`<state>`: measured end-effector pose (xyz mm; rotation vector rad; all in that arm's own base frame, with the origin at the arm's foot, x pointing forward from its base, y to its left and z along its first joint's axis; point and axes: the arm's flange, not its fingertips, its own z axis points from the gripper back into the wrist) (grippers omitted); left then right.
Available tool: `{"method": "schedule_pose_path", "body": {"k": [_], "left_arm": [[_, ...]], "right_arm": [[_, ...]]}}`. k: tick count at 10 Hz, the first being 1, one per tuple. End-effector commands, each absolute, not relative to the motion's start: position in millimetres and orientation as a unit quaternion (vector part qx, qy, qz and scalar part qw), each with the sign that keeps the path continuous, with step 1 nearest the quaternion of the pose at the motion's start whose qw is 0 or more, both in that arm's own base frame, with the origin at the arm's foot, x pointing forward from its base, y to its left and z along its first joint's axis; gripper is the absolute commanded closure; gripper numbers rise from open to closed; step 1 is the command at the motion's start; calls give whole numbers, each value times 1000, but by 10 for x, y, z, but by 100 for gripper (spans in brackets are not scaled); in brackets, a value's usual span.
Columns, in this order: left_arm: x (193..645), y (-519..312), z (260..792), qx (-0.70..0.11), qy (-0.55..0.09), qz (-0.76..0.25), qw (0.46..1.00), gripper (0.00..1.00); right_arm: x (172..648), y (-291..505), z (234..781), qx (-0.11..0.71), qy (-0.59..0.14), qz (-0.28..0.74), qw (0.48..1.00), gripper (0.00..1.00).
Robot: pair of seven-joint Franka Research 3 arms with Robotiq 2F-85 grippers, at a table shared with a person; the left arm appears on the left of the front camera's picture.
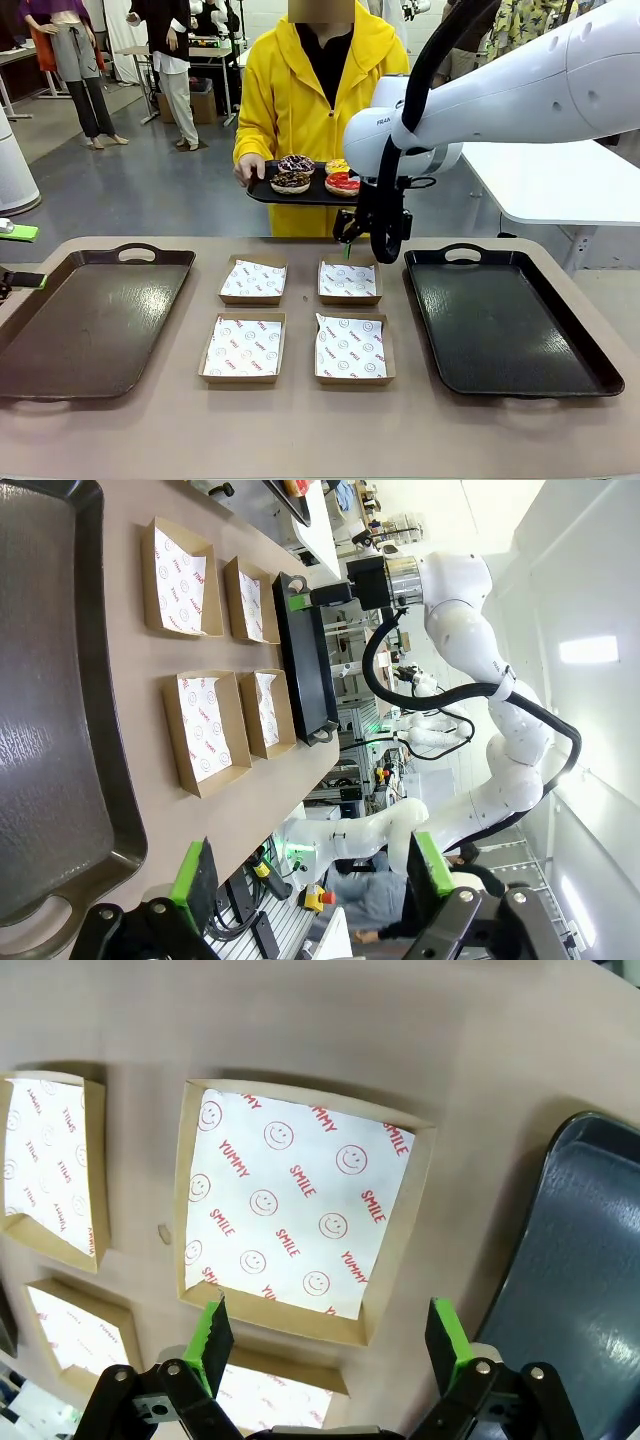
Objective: Individually package the donuts and arrange them on the tray.
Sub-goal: Pick up one Paper togo box.
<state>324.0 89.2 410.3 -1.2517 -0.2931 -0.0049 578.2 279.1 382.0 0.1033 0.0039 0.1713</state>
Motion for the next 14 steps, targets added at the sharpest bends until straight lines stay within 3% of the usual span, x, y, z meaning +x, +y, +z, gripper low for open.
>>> {"method": "schedule_pose_path", "body": {"k": [1, 7, 14], "left_arm": [[3243, 900, 4112, -589, -142, -3, 796, 0], [3243, 900, 4112, -589, -142, -3, 796, 0], [3243, 900, 4112, -589, -142, -3, 796, 0]], "right_arm": [[5789, 2768, 3850, 56, 0, 85, 995, 0], [5615, 2871, 3707, 20, -45, 92, 994, 0], [5614, 2767, 3346, -4, -42, 55, 998, 0]]}}
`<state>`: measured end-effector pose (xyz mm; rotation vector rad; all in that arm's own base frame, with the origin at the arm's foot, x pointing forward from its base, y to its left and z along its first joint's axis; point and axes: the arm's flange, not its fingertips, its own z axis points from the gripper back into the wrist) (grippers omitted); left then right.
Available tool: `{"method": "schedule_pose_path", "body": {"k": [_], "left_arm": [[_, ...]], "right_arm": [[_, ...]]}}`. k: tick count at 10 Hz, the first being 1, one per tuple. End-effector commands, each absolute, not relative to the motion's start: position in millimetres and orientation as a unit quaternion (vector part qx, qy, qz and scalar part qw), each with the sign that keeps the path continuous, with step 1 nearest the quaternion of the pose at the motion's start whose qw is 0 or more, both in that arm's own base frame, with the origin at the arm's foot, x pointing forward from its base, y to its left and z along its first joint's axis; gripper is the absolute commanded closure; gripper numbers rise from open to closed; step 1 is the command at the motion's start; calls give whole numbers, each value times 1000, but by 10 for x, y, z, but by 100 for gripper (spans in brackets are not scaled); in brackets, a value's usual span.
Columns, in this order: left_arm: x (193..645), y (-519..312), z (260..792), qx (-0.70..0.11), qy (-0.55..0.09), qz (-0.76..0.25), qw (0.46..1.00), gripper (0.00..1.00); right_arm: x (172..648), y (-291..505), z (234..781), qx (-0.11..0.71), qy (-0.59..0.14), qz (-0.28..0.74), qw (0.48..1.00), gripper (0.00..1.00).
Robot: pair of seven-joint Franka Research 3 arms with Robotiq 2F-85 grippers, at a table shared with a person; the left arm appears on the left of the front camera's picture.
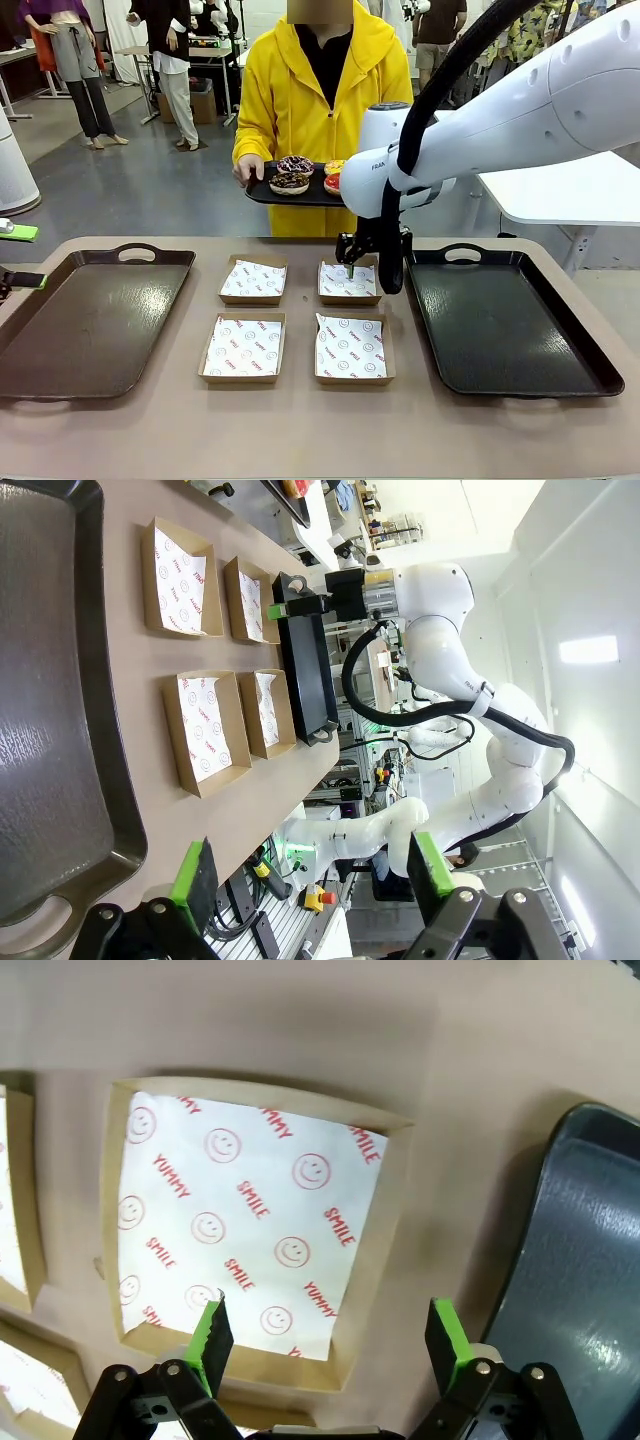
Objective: Individually package the donuts and arrange them on the tray.
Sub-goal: Pick up one Paper togo box.
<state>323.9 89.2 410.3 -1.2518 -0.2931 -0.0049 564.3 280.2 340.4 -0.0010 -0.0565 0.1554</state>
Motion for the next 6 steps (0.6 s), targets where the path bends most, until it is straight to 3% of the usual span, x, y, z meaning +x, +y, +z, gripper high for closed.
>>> {"method": "schedule_pose_path", "body": {"k": [1, 5, 6], "left_arm": [[3243, 900, 4112, -589, -142, -3, 796, 0], [3243, 900, 4112, -589, -142, -3, 796, 0], [3243, 900, 4112, -589, -142, -3, 796, 0]], "right_arm": [[5629, 2719, 3319, 3, -45, 45, 998, 0], [5724, 2619, 3198, 17, -44, 32, 998, 0], [5749, 2597, 3195, 25, -48, 33, 998, 33]]}}
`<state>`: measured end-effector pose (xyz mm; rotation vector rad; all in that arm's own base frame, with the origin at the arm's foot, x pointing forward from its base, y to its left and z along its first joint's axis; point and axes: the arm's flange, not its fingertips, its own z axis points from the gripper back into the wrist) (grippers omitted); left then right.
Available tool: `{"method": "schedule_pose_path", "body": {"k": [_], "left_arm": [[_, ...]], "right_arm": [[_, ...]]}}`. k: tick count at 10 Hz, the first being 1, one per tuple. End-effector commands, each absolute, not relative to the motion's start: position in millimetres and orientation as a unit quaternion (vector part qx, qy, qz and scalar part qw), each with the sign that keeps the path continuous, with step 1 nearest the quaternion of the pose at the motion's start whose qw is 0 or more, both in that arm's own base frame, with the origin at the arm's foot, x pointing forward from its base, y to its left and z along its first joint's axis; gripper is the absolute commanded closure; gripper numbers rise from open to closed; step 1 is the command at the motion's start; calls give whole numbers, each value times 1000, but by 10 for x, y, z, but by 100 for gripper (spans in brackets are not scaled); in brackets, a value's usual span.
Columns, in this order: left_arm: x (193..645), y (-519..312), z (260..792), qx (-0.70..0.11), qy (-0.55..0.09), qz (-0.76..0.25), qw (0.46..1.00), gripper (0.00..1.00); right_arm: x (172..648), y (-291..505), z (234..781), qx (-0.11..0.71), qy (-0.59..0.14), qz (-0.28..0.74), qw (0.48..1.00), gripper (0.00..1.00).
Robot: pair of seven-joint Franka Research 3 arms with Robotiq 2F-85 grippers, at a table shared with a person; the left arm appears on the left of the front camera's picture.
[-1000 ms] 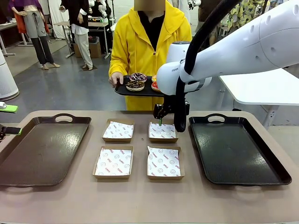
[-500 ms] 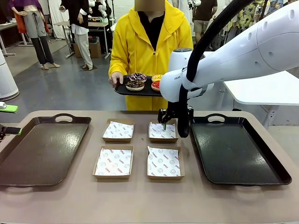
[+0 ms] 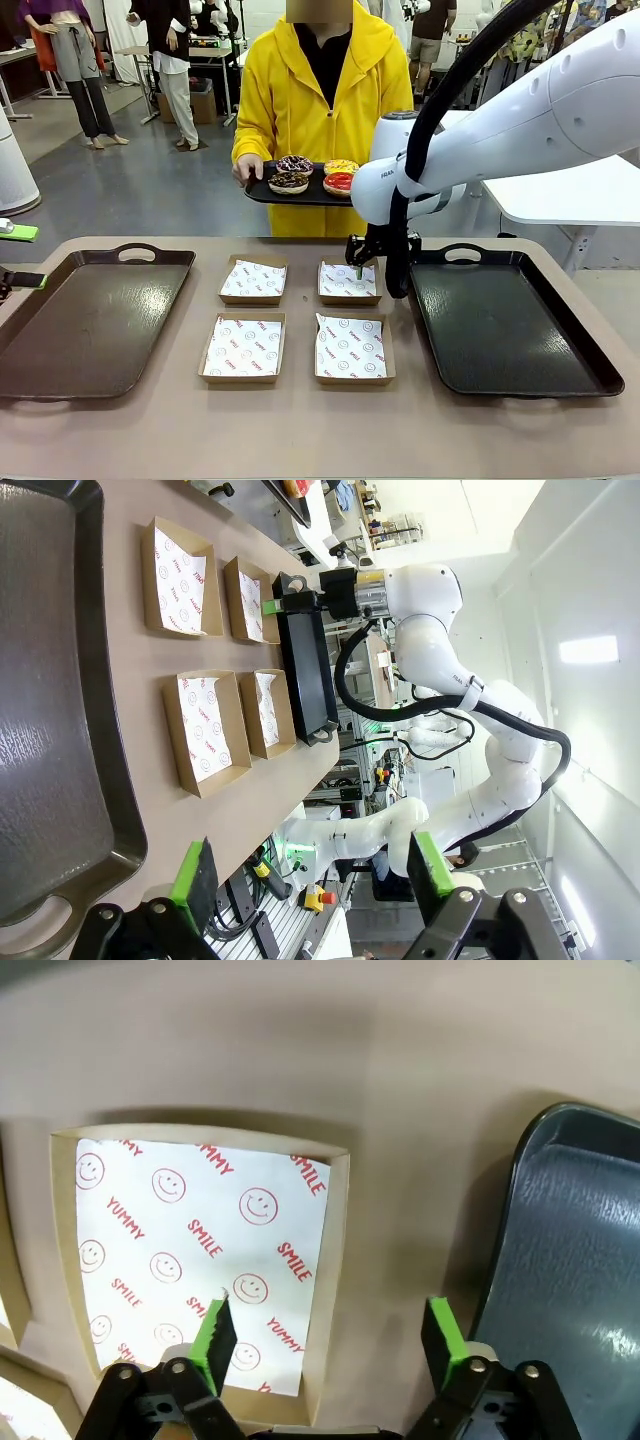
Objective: Individually package the donuts and arrange them on the tray.
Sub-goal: Pick up one Paper togo box.
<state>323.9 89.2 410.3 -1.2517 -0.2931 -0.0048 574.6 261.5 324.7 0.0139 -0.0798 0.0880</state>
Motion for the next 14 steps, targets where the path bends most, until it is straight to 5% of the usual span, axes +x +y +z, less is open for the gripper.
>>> {"method": "schedule_pose_path", "body": {"k": [1, 2, 3, 14], "left_arm": [[3243, 900, 4112, -589, -142, -3, 796, 0], [3243, 900, 4112, -589, -142, -3, 796, 0], [3243, 900, 4112, -589, -142, -3, 796, 0], [3243, 900, 4112, -589, -142, -3, 796, 0]], "right_arm": [[5762, 2574, 3191, 25, -45, 29, 998, 59], [5775, 2565, 3176, 30, -41, 23, 998, 92], [5778, 2564, 3174, 32, -39, 21, 998, 100], [5734, 2605, 3549, 43, -28, -36, 998, 100]]}}
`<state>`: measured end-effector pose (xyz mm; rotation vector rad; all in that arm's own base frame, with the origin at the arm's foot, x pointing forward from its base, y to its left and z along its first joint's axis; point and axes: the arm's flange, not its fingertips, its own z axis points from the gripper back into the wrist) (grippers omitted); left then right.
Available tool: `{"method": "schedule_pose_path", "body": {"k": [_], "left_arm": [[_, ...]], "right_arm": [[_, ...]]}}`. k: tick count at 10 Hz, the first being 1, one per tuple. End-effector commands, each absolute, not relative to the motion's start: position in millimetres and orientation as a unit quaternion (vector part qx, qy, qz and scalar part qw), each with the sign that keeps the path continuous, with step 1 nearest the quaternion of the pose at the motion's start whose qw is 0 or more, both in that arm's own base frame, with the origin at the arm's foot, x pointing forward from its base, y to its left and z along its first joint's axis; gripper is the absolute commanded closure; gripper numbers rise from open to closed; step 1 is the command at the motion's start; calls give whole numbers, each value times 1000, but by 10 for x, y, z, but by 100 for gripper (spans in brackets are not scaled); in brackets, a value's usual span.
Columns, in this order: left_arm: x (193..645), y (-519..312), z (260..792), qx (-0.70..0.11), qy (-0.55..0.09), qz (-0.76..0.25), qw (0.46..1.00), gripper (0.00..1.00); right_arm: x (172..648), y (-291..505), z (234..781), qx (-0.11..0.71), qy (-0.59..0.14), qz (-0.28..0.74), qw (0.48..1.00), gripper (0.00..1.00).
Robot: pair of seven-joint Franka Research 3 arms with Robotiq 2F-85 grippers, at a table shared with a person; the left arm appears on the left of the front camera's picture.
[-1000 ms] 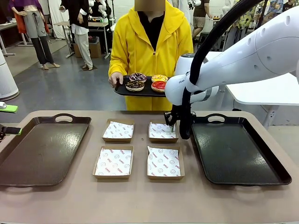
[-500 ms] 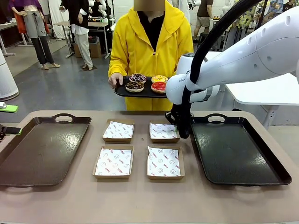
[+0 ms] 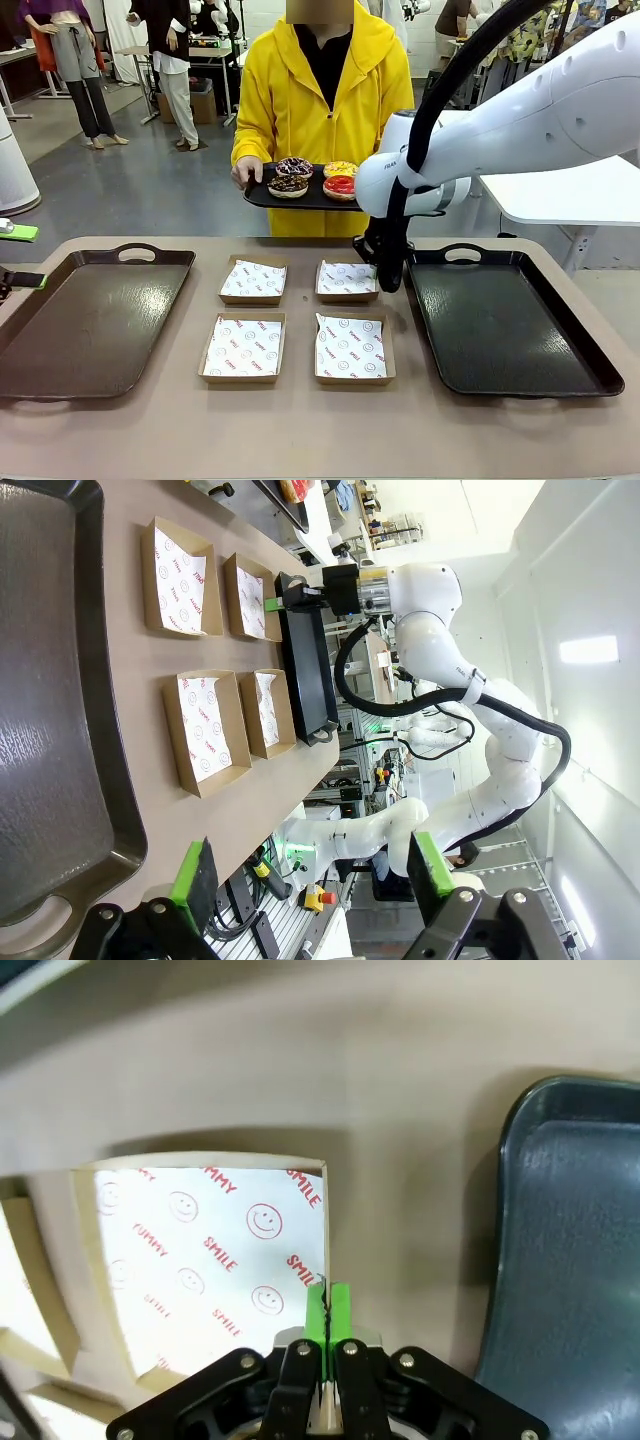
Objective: Individually package the donuts and arrange them on the tray.
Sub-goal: Pick up one Paper togo box.
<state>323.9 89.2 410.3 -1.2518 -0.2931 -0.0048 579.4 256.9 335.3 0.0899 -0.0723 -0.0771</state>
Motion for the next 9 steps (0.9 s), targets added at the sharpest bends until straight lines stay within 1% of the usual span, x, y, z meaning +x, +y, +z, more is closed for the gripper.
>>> {"method": "schedule_pose_path", "body": {"k": [1, 2, 3, 5, 6, 7, 9], "left_arm": [[3243, 900, 4112, -589, -142, -3, 796, 0], [3243, 900, 4112, -589, -142, -3, 796, 0], [3243, 900, 4112, -589, -142, -3, 796, 0], [3243, 900, 4112, -589, -142, -3, 796, 0], [3243, 900, 4112, -589, -142, -3, 796, 0], [3243, 900, 4112, -589, -142, -3, 796, 0], [3243, 900, 4112, -589, -142, -3, 796, 0]], "right_arm": [[5720, 2621, 3822, 46, -3, -3, 999, 100], [5750, 2603, 4116, 41, -1, 23, 999, 100], [5790, 2608, 4330, 17, -1, 38, 999, 100], [5903, 2652, 4755, 1, -5, 34, 999, 100], [5981, 2671, 4978, 8, -1, 38, 999, 100], [6073, 2674, 5101, 11, -7, 30, 999, 100], [6320, 2613, 5164, 30, -10, 7, 999, 100]]}}
